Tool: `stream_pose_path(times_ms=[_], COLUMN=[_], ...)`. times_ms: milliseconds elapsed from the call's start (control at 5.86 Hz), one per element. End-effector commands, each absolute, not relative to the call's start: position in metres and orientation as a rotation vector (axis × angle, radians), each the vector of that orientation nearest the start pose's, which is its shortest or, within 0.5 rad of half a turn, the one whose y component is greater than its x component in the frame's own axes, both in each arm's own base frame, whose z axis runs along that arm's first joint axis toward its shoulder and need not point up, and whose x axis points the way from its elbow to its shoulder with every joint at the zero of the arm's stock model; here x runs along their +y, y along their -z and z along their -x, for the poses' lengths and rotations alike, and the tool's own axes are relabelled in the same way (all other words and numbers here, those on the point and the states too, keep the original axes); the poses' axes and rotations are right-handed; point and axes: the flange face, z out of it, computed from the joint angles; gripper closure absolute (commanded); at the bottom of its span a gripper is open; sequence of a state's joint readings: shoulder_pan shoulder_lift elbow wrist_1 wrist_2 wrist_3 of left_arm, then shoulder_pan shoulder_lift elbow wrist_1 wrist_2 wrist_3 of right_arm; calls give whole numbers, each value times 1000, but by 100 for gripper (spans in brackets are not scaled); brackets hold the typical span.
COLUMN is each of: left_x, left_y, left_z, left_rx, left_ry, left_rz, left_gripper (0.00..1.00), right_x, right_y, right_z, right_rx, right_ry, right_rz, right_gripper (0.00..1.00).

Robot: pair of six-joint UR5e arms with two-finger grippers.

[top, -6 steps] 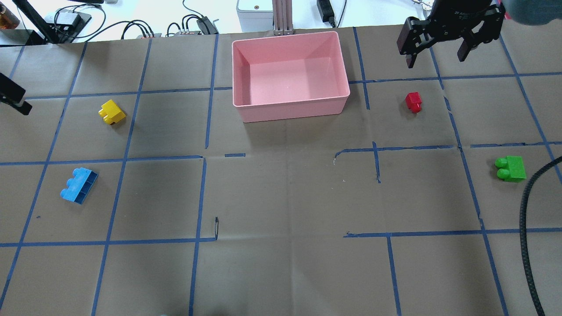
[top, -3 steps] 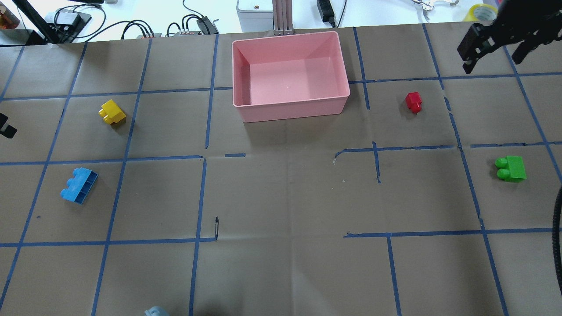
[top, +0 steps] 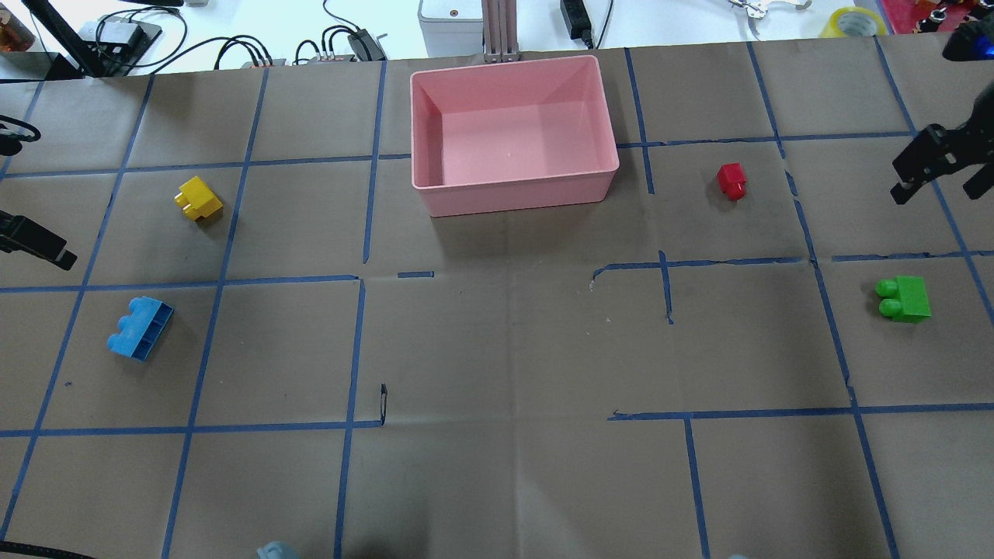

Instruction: Put all blocks into box

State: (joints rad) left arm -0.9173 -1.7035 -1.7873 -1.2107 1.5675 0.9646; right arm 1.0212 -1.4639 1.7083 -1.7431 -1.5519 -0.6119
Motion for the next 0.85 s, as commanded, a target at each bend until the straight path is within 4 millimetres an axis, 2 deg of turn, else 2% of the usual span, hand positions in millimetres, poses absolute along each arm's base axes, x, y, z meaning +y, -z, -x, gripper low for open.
stream_pose_path(times_ms=[0, 171, 341, 512, 683], left_x=[-500, -506, -510, -512, -506], left_y=[-291, -271, -248, -223, -206], left_z=[-214, -215, -221, -224, -221], left_rx=[3096, 3129, 3150, 3172, 3173], left_ry=[27, 42, 16, -12, -14], left_rz=[-491, -496, -496, -494, -496], left_gripper=[1, 1, 1, 1, 1], right_x=[-487, -486, -480, -478, -478], right_y=[-318, -298, -280, -269, -241], right_z=[192, 197, 192, 192, 196], right_rx=[3126, 3129, 3105, 3116, 3116], right_ry=[64, 63, 23, 42, 44], right_rz=[116, 99, 88, 84, 70], right_gripper=[2, 0, 0, 0, 0])
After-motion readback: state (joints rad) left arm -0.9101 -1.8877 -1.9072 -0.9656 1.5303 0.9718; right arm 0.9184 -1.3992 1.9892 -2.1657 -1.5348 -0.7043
